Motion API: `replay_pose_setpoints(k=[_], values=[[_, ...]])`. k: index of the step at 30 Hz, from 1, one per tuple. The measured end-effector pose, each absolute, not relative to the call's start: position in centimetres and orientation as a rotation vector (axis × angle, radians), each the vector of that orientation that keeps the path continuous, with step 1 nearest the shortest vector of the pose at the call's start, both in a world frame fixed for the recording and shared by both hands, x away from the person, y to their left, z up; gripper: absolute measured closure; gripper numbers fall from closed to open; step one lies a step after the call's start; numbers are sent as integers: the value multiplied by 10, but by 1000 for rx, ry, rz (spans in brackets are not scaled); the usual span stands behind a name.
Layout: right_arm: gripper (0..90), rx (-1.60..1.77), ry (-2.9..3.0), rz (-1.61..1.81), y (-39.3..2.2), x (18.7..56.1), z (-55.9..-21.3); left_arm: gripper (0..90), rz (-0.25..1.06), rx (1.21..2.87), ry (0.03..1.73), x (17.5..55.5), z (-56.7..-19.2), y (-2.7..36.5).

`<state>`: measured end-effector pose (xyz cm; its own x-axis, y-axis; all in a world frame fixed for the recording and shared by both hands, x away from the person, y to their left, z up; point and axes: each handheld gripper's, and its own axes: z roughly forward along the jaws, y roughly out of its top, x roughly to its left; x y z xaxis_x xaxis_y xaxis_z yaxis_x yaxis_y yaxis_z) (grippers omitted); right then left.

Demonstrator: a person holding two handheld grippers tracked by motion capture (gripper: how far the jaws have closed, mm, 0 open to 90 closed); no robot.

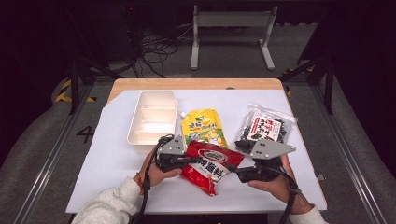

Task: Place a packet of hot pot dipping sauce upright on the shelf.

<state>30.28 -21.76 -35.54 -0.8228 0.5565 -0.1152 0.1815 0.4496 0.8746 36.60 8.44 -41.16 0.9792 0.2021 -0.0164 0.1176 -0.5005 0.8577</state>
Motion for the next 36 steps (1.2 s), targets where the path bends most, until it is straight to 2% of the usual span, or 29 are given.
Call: replay_pose_setpoints(k=[2,13,26,36], values=[[219,671,2336,1304,-227,299,-366,900,105,2088,220,363,-408,87],[201,871,2409,1253,-261,293,-411,900,124,2024,237,356,-393,101],[197,905,2411,1212,-276,299,-426,900,170,1968,257,361,-379,119],[198,908,2415,1211,-272,304,-427,900,273,1899,318,369,-355,148]])
